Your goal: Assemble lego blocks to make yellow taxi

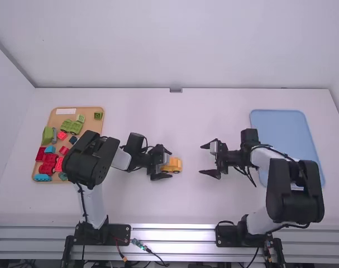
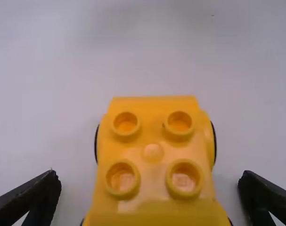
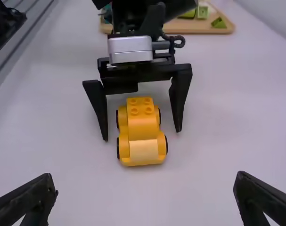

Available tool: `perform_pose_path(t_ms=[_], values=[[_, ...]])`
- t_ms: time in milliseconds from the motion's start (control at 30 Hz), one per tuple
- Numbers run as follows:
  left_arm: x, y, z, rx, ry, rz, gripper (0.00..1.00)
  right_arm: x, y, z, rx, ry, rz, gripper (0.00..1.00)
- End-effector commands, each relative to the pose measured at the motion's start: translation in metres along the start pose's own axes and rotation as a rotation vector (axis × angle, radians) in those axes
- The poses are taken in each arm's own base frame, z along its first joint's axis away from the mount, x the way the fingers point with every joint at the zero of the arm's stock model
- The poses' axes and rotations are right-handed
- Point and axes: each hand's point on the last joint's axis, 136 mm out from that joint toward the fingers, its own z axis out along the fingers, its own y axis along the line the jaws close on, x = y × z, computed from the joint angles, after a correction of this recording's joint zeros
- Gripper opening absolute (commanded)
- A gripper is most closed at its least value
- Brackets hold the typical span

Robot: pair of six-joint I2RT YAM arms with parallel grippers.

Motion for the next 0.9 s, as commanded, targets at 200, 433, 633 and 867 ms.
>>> perform_pose_path(t_ms=[200, 433, 633, 867], values=[[-0.014, 0.006, -0.020, -0.051, 0.114, -0.072, 0.99, 0.003, 0.007, 0.015, 0.032, -0.067, 0.000, 0.99], [-0.065, 0.000, -0.057, -0.027, 0.157, 0.034, 0.99, 0.012, 0.004, 0.046, 0.069, 0.019, -0.014, 0.99], [-0.095, -0.008, -0.083, -0.018, 0.185, 0.137, 0.99, 0.020, 0.000, 0.075, 0.066, 0.058, 0.003, 0.99], [-0.101, 0.007, -0.120, -0.121, 0.164, 0.109, 0.99, 0.024, 0.000, 0.111, -0.064, 0.017, 0.023, 0.99]])
